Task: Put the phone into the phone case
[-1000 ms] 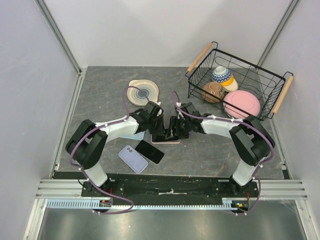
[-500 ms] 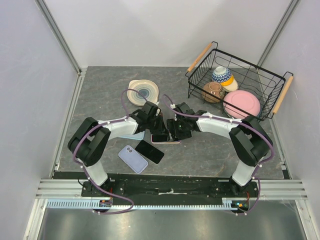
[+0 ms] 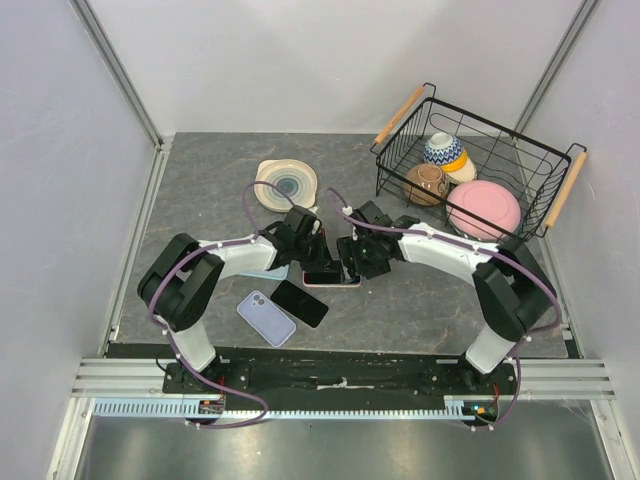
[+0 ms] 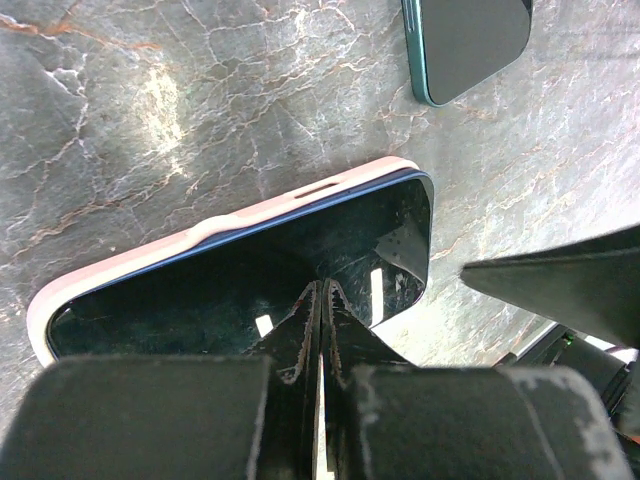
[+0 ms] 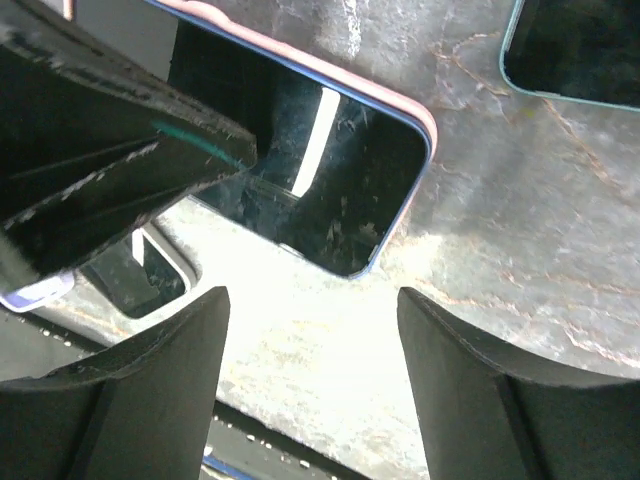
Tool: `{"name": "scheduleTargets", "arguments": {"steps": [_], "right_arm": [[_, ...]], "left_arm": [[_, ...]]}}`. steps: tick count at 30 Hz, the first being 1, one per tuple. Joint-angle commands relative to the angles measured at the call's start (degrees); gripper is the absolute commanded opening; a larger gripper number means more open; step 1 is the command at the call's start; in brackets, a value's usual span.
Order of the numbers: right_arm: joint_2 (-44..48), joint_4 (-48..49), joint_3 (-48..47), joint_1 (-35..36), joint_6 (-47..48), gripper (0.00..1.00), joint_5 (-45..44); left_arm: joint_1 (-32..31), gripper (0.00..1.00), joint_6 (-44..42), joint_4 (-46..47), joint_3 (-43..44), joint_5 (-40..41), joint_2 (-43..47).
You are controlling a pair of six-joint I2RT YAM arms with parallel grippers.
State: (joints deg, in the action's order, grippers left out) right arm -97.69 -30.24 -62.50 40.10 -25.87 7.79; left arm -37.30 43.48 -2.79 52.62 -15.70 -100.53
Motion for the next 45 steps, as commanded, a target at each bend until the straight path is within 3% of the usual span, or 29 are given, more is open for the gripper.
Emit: {"name": "scheduleTargets", "arguments": {"steps": [1, 8, 14, 16, 17, 18, 19, 37, 45], "right_arm": [[5.31, -4.22, -2.01, -1.51, 0.64, 0.75, 3.87], [6.12, 1.58, 3.17, -10.73, 0.11, 0.73, 15.39], [1.9, 6.94, 7.03, -11.62, -1.02, 0.67, 20.85], [0.93, 10.02, 7.92, -11.62, -2.42, 0.61, 22.0], [-0.04, 10.89, 8.44, -11.62, -2.61, 0.58, 22.0], [-0.48, 12.03, 8.53, -11.53, -2.96, 0.45, 21.57], [-0.92, 12.48, 8.54, -11.62, -2.96, 0.42, 21.13], [-8.3, 13.98, 8.62, -11.88, -3.14, 0.27, 13.66], [-10.76, 11.17, 7.83, -9.52, -1.64, 0.12, 5.94]], "left_arm": [[-0.32, 0.02, -1.03, -7.41, -2.52, 3.93, -3.35], [-0.32, 0.02, -1.38, -7.23, -2.52, 3.49, -3.27], [-0.32, 0.02, -1.65, -7.23, -2.61, 3.05, -3.36], [-0.32, 0.02, -1.65, -6.88, -2.79, 2.96, -3.27], [-0.32, 0.02, -1.65, -6.79, -2.96, 2.79, -3.27], [-0.32, 0.02, -1.65, -6.53, -2.96, 2.52, -3.18], [-0.32, 0.02, -1.74, -6.53, -2.96, 2.35, -3.27], [-0.58, 0.02, -2.97, -7.05, -2.18, 1.73, -3.88], [-1.55, 0.02, -4.55, -11.36, 1.51, 5.59, -5.29]]}}
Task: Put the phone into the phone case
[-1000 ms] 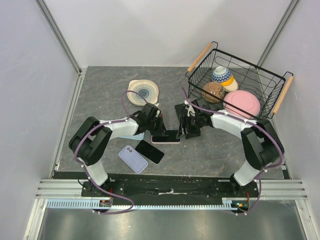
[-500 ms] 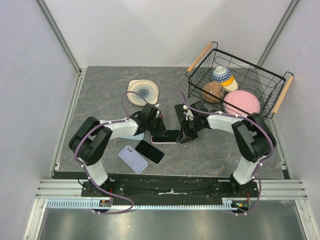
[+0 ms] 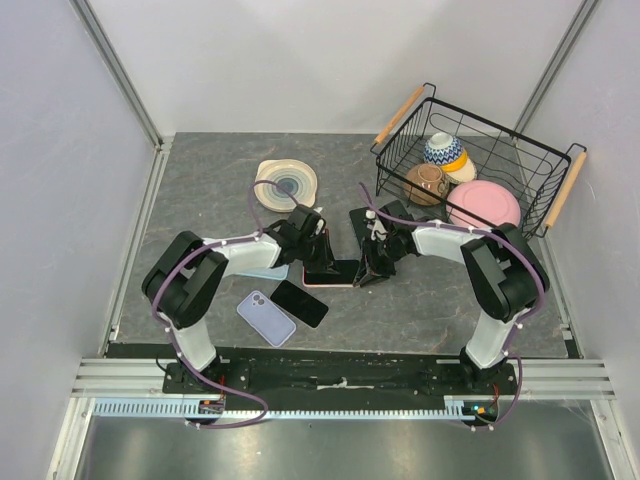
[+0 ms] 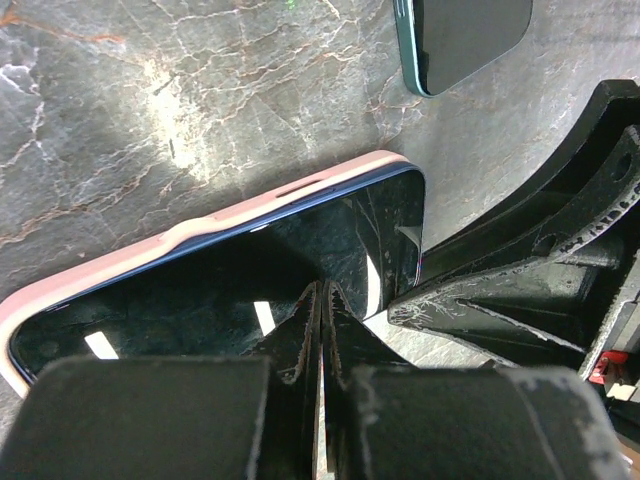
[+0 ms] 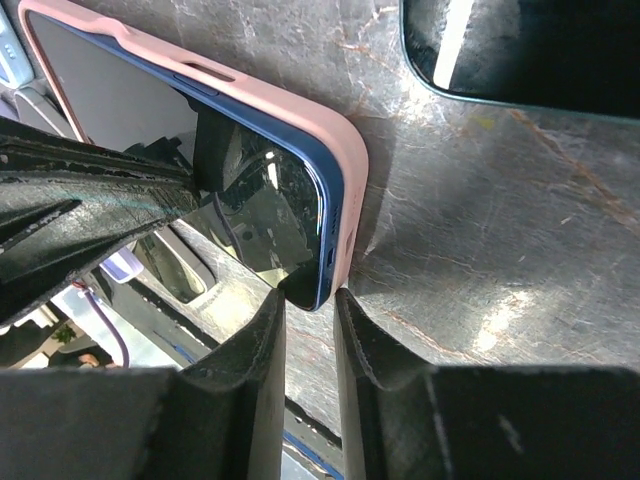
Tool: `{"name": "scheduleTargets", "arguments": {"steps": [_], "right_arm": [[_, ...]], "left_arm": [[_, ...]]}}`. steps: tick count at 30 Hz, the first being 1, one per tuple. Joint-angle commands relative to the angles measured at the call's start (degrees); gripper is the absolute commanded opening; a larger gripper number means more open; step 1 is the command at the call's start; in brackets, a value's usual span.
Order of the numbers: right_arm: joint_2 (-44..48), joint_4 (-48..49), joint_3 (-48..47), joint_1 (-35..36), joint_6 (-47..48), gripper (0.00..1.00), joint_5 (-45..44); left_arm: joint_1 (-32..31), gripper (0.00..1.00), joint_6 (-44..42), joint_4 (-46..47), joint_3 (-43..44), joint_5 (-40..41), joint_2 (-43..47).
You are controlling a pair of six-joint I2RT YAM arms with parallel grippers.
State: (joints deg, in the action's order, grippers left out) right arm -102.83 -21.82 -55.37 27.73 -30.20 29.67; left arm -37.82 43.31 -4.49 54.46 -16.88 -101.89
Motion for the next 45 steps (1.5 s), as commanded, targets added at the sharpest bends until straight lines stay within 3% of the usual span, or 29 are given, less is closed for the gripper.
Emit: {"name": "scheduleTargets", "arguments": {"steps": [1, 11, 17, 26, 29, 35, 37, 41, 45], "right_arm": [[-6.24, 2.32, 0.18, 3.73, 3.21, 0.12, -16.66], [-11.34, -0.85, -2.46, 7.25, 4.7, 0.07, -23.78], [-13.1, -2.43, -3.95, 7.96, 5.32, 0.06, -25.28], [-0.81, 1.87, -2.72, 4.89, 3.66, 0.2, -12.27], [1.66, 1.96, -3.33, 1.81, 3.74, 0.23, -9.55], [-1.32, 3.36, -4.21, -1.09, 4.79, 0.27, -4.82], [-2.99, 4.68, -3.95, -1.88, 3.22, 0.33, -3.22], [-4.66, 7.93, -4.04, -3.29, 1.46, 0.34, -3.57], [-6.33, 8.29, -5.35, -4.08, 1.45, 0.34, -5.32]], "left_arm": [[-1.29, 0.02, -4.64, -10.53, 0.03, 7.21, -3.85], [-5.06, 0.02, -7.62, -18.88, 6.89, 15.91, -4.37], [-7.79, 0.02, -8.85, -18.45, 8.12, 16.71, -2.19], [-7.97, 0.02, -8.16, -9.4, 2.5, 14.25, 6.6], [-7.88, 0.07, -7.72, -8.17, 1.18, 13.72, 9.51], [-7.35, 0.2, -6.4, -6.85, -0.84, 11.79, 12.67], [-7.18, 0.27, -5.96, -6.41, -1.46, 12.05, 12.77], [-6.65, 0.28, -5.34, -4.92, -1.46, 11.17, 11.37], [-6.56, 0.21, -5.43, -4.3, -0.14, 10.29, 8.21]]}}
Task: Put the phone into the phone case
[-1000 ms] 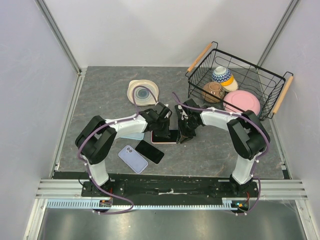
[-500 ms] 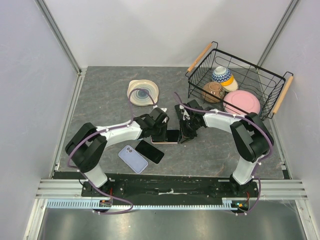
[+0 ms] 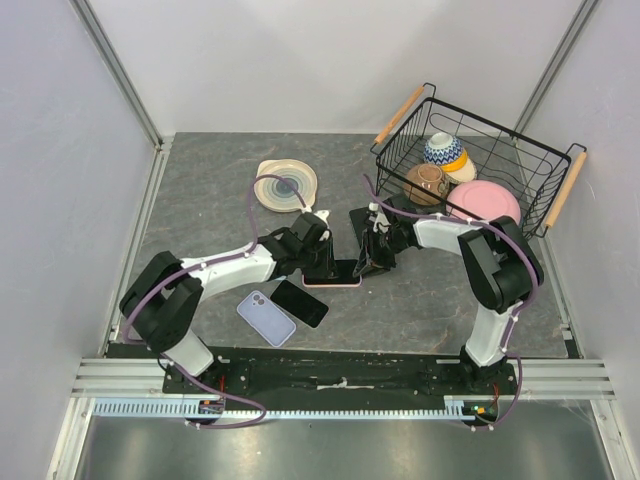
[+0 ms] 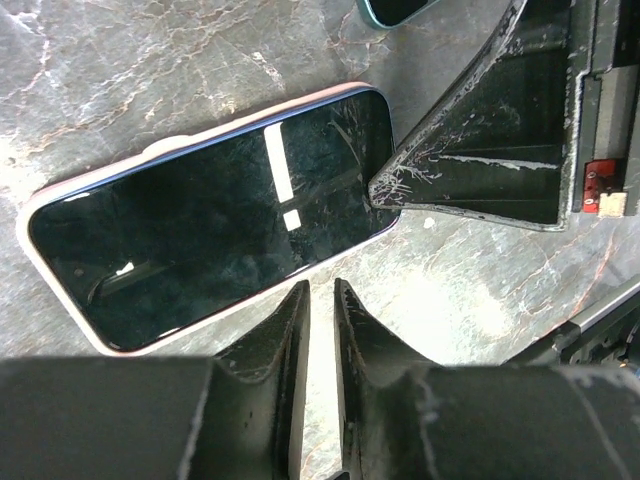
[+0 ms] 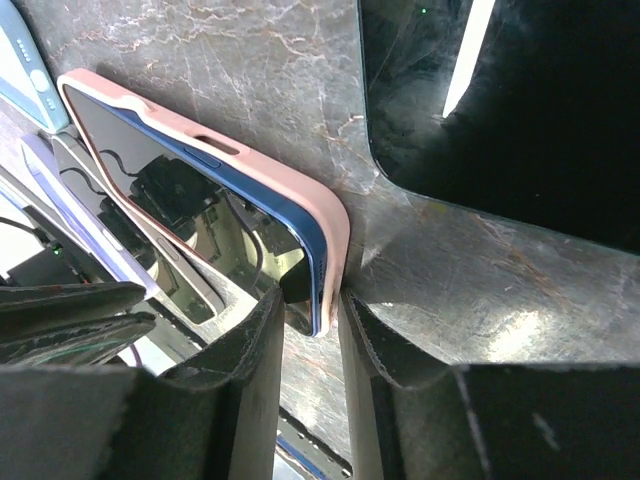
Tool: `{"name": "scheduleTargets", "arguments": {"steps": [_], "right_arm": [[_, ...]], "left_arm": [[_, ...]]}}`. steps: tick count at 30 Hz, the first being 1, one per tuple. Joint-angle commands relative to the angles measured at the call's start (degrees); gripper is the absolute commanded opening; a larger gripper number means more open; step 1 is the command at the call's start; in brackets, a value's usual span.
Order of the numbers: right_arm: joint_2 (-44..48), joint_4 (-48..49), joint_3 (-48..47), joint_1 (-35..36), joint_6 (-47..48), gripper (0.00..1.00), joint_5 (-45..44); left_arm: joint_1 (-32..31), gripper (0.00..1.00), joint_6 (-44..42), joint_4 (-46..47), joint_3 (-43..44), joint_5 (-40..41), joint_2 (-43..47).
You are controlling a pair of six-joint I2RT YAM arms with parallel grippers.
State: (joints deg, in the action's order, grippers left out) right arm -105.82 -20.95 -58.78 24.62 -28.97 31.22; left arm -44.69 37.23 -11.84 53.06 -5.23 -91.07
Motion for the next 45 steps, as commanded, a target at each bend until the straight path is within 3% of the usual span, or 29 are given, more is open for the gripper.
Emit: {"name": "scheduleTargets", "arguments": {"steps": [1, 7, 12, 17, 23, 33, 45], "right_arm": [[-3.51, 7.33, -2.12, -1.24, 0.23, 0.34, -7.49], [-4.57, 7.5, -2.74, -1.51, 1.11, 0.35, -10.13], [-4.13, 7.68, -2.91, -2.03, 0.76, 0.37, -11.27], [-4.31, 8.2, -3.88, -2.65, 0.41, 0.48, -12.32], [-6.41, 7.77, -4.94, -2.74, 1.55, 0.47, -11.62], [-3.43, 6.97, -0.37, -3.35, 6.12, 0.48, -1.61], [-2.02, 7.94, 4.73, -4.06, 7.26, 0.49, 1.21]], "left_arm": [[0.21, 0.18, 0.56, 3.13, 1.61, -1.44, -3.23], [0.56, 0.02, 0.74, 3.57, 4.16, -2.76, -9.2], [1.0, 0.02, 1.26, 3.66, 6.0, -3.46, -12.73], [1.44, 0.02, 1.53, 3.75, 6.88, -3.91, -14.4], [1.88, 0.02, 1.61, 3.14, 7.67, -4.52, -15.54], [2.15, 0.02, 1.79, 1.99, 7.15, -4.61, -15.98], [2.32, 0.02, 1.79, 1.02, 7.15, -4.08, -16.07]]}}
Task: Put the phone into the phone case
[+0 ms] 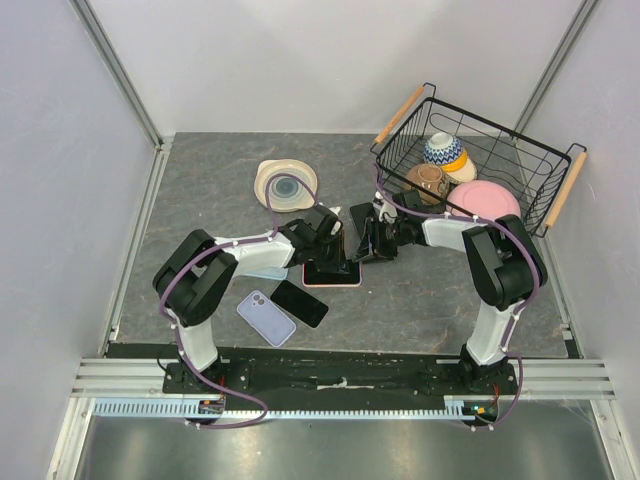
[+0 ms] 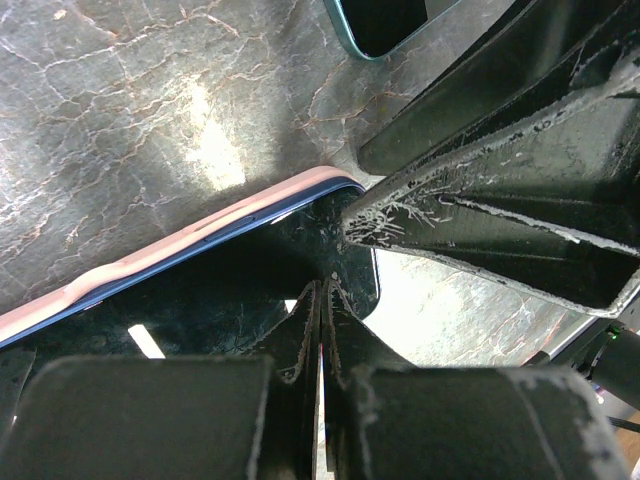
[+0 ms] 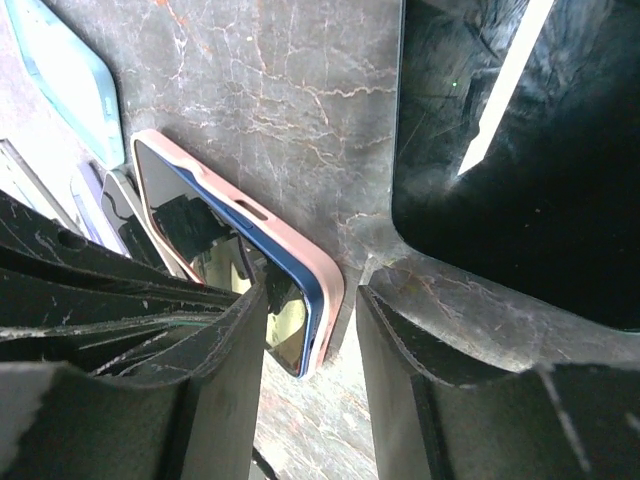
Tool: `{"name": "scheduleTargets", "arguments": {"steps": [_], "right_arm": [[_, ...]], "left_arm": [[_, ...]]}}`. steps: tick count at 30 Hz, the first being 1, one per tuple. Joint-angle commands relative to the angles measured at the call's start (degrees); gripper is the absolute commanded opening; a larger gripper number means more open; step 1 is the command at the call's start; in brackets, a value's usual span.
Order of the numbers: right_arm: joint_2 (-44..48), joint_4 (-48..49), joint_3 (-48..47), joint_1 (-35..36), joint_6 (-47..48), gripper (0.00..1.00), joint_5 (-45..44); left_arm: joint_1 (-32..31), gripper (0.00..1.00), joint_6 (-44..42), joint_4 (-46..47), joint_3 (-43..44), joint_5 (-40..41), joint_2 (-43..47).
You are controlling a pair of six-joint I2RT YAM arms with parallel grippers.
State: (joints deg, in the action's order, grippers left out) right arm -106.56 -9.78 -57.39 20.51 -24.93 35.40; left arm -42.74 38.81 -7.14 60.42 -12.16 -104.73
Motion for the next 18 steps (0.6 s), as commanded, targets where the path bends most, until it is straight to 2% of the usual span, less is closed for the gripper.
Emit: {"name": "scheduleTargets", "arguments": {"steps": [1, 9, 18], "right_arm": [[-1.37, -3.23, 3.42, -0.03, 3.13, 0.49, -3.4], [-4.53, -6.11, 2.19, -0.03, 2.95, 0.41, -10.34], [-6.02, -11.75, 0.61, 0.75, 4.62, 0.3, -17.9]], "left_arm": [[0.38, 0.02, 0.22, -3.67, -0.04, 2.76, -2.5], [0.38, 0.02, -0.31, -5.52, 1.8, 2.76, -3.29], [0.38, 0.02, -0.31, -14.92, 7.16, 6.18, -6.63]]}}
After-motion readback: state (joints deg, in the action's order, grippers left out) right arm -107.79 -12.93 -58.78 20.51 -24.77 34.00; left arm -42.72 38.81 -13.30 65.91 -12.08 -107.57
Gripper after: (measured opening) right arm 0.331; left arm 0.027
